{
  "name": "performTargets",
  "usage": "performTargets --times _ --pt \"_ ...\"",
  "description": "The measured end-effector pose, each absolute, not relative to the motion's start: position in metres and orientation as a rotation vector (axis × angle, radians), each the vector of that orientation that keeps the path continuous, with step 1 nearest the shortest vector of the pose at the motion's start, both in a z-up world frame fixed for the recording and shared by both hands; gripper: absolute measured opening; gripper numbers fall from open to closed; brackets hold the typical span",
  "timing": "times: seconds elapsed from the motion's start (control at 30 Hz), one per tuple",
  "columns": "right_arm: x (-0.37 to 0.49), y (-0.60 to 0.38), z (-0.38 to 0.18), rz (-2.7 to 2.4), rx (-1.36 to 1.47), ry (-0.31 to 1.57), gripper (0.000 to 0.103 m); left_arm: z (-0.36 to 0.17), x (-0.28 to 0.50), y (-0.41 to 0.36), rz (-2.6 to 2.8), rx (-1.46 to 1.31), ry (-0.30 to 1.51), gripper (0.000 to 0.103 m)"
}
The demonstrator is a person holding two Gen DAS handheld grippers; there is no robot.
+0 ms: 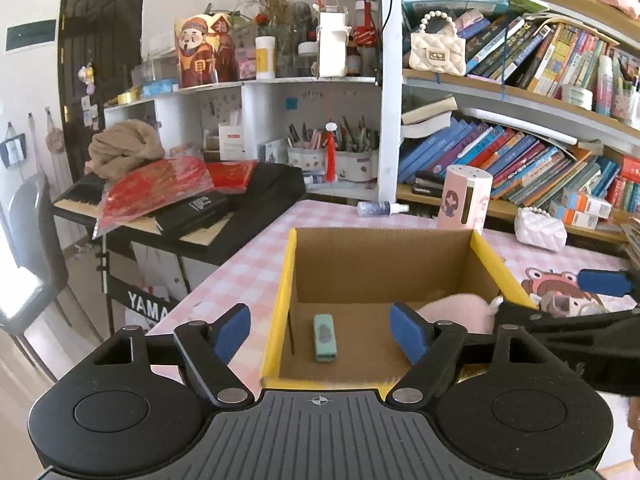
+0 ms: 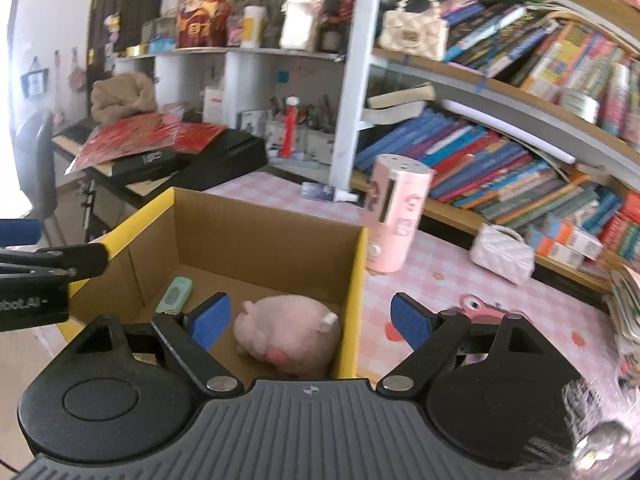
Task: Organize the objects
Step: 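Raise both grippers out of the box and back over the table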
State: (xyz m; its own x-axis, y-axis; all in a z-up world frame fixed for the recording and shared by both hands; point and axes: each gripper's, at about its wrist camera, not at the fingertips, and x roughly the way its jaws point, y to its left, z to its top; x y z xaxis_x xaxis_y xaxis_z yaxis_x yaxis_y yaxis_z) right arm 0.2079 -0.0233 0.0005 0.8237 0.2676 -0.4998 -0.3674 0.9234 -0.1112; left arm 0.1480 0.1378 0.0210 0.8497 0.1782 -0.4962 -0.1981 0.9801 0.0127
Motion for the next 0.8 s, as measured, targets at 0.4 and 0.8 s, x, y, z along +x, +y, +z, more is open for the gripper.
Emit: performTargets --times 0.4,0.8 --pt "0.138 -0.021 -0.017 0.236 -0.213 0.549 0.089 0.005 0.092 0.135 0.164 -0.041 0.57 0.085" --pt "0.069 -0.025 -0.037 0.226 -0.22 0.632 0.092 -0.013 0.033 0.132 0.151 -0.048 0.636 0.085"
